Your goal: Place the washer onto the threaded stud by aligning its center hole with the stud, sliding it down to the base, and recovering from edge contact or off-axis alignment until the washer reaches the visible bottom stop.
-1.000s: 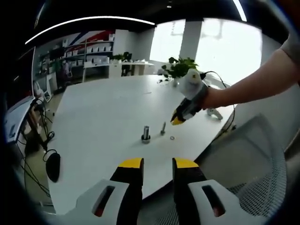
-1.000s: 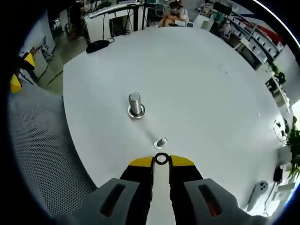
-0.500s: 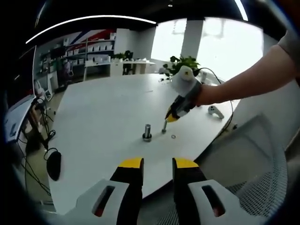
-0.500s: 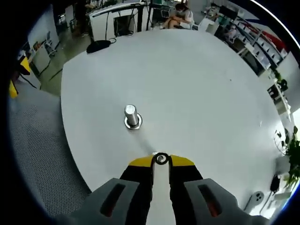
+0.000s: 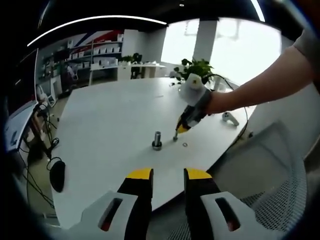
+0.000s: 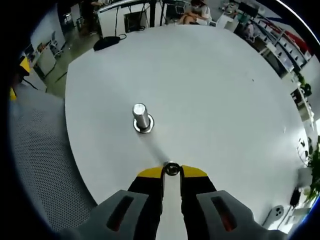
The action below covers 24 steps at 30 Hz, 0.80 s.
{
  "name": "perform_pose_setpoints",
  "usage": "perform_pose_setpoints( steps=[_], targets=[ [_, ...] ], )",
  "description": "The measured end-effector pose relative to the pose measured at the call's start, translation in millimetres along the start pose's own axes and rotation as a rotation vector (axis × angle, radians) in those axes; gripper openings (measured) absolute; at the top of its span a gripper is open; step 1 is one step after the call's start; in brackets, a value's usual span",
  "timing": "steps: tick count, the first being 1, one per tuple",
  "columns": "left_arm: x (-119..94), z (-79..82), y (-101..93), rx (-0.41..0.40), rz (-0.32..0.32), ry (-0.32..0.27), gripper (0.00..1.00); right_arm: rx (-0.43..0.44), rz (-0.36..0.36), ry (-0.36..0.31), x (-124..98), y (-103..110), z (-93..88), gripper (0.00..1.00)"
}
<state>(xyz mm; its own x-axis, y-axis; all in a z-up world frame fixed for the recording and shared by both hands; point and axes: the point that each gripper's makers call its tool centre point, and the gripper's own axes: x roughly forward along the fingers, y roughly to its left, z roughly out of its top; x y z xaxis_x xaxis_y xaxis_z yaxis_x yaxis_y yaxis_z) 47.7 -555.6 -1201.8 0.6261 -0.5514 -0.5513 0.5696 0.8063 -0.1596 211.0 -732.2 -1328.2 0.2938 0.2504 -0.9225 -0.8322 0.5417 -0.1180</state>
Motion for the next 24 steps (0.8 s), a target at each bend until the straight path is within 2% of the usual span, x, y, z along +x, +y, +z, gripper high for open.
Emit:
perform_pose_setpoints(
  steps=[18,24],
  targets=[
    [0,-2.3,1.8,-0.010,0.007,0.013,0.22,0.013,0.033,0.062,30,4,-11.9,0.14],
    [0,-1.9,2.8,-0.011,0.011,0.011,0.22,0.032,0.042,0.056,32,6,-12.2,0.15]
  ],
)
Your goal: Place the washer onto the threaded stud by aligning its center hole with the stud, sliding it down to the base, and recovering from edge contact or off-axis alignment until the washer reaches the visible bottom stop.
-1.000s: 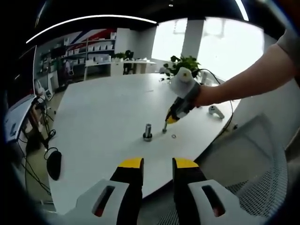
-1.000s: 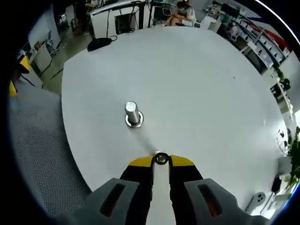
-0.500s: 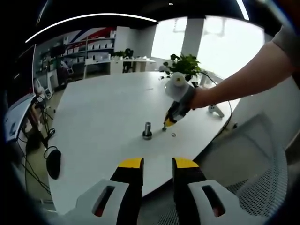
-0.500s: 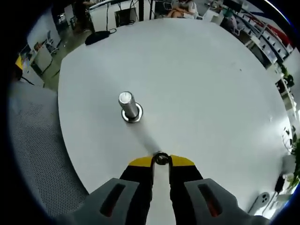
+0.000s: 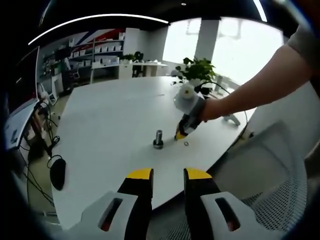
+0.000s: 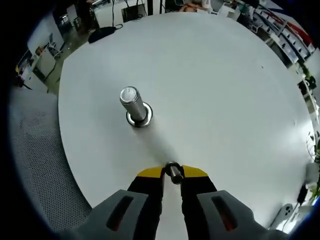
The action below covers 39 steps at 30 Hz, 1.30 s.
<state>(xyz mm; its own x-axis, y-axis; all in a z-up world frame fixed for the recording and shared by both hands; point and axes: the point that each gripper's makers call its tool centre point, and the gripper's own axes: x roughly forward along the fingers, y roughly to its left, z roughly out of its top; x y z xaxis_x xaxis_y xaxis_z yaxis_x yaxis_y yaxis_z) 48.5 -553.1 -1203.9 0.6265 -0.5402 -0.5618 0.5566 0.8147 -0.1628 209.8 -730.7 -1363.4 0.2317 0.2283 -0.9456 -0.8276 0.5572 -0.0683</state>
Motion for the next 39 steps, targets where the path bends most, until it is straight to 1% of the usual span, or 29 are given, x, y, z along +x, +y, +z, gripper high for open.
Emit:
perform_pose_setpoints(
  steps=[4,8,14,17,19,21,29,31,36,39],
  targets=[
    [0,0.0,0.2,0.000,0.001,0.000,0.22,0.028,0.012,-0.002,1,-2,0.0,0.15],
    [0,-0.6,0.5,-0.001,0.002,0.003,0.22,0.021,0.009,-0.002,0,0,0.7,0.17],
    [0,-0.8,0.9,-0.002,0.005,0.002,0.22,0.038,0.003,-0.003,-1,0,-3.2,0.18],
    [0,-0.2,1.0,-0.003,0.006,-0.001,0.22,0.047,0.007,0.008,-2,3,-7.8,0.18],
    [0,0.0,1.1,-0.002,0.005,-0.001,0.22,0.035,-0.009,0.008,-5,2,-8.8,0.19],
    [0,0.0,0.9,-0.001,0.005,-0.001,0.22,0.058,-0.014,-0.001,-7,0,-8.8,0.21],
    [-1,0.1,0.6,0.002,0.003,-0.003,0.22,0.074,-0.027,-0.001,-16,1,-14.4,0.22],
    [-1,0.1,-0.1,0.004,0.001,-0.003,0.22,0.074,-0.030,0.003,-18,3,-17.5,0.23],
    [-1,1.1,-1.1,0.008,-0.005,-0.009,0.22,0.047,-0.034,0.035,-22,9,-32.6,0.23],
    [-1,1.5,-1.8,0.010,-0.009,-0.011,0.22,0.073,-0.030,0.035,-22,12,-39.9,0.24]
  ],
)
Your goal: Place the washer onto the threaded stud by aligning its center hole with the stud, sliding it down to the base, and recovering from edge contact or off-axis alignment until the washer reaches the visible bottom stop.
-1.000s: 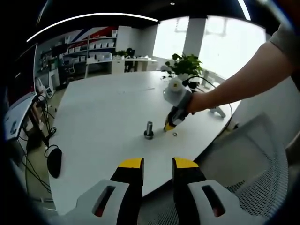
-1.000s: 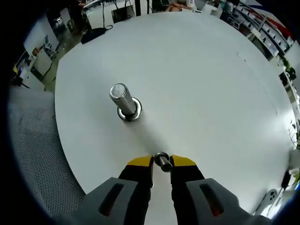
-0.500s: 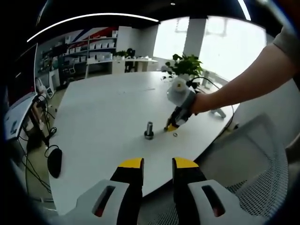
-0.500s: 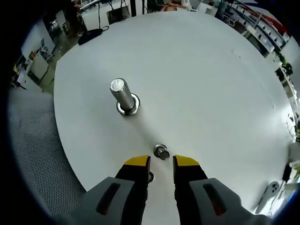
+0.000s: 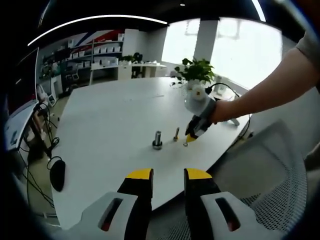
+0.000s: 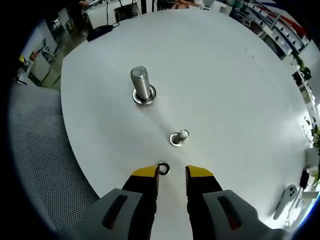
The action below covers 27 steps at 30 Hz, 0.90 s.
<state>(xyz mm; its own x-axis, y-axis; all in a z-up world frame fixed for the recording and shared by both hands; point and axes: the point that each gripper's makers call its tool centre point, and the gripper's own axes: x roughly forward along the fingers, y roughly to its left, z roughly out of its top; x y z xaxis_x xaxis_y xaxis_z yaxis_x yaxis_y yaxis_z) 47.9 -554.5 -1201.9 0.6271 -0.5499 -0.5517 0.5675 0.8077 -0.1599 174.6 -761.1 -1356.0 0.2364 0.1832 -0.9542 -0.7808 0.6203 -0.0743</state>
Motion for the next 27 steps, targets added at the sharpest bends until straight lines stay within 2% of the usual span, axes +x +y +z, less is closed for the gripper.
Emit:
perform_pose_setpoints(
  steps=[11,27],
  targets=[
    [0,-0.6,-1.7,0.003,-0.008,0.000,0.22,0.026,0.037,0.026,11,25,-20.2,0.26],
    [1,-2.9,-3.7,0.009,-0.019,0.016,0.22,0.072,0.039,-0.028,12,23,-13.2,0.24]
  ],
)
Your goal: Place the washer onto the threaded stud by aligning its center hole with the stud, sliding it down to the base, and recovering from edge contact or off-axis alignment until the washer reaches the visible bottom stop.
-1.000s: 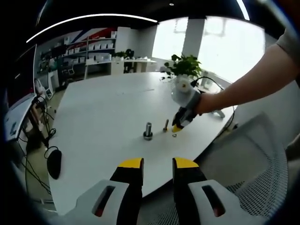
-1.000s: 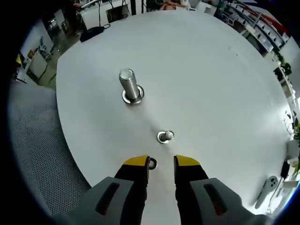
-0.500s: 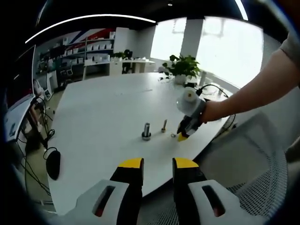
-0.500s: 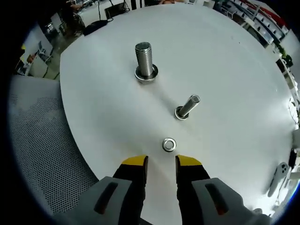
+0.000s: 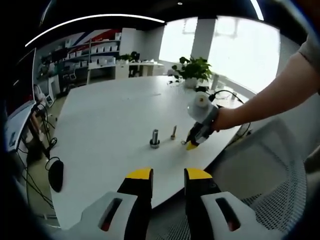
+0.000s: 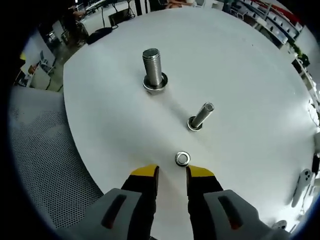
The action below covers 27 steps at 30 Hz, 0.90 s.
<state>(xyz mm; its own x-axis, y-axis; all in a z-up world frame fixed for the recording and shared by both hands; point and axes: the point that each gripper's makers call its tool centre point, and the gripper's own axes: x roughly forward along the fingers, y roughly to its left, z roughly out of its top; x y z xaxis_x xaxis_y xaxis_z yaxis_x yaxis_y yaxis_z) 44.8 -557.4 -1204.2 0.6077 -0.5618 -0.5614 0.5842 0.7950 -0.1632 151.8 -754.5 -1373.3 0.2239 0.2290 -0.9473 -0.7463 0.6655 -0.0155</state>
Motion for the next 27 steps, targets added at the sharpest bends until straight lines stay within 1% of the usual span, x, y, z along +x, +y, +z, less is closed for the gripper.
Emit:
perform_pose_setpoints(
  steps=[4,8,14,21,27],
  targets=[
    [0,-0.8,0.3,-0.002,0.000,0.004,0.22,0.004,-0.005,-0.001,1,-4,1.1,0.24],
    [1,-0.9,-0.2,-0.001,-0.002,0.005,0.22,0.031,-0.012,0.002,1,-7,1.8,0.25],
    [0,-0.5,0.0,-0.004,-0.002,0.004,0.22,0.014,-0.010,-0.032,-1,-1,-0.9,0.24],
    [0,0.8,-0.5,-0.002,-0.005,-0.002,0.22,-0.009,0.017,-0.047,-1,3,-1.2,0.29],
    [1,1.8,-2.0,0.004,-0.013,-0.006,0.21,-0.005,0.015,-0.060,0,-1,1.4,0.27]
  ],
)
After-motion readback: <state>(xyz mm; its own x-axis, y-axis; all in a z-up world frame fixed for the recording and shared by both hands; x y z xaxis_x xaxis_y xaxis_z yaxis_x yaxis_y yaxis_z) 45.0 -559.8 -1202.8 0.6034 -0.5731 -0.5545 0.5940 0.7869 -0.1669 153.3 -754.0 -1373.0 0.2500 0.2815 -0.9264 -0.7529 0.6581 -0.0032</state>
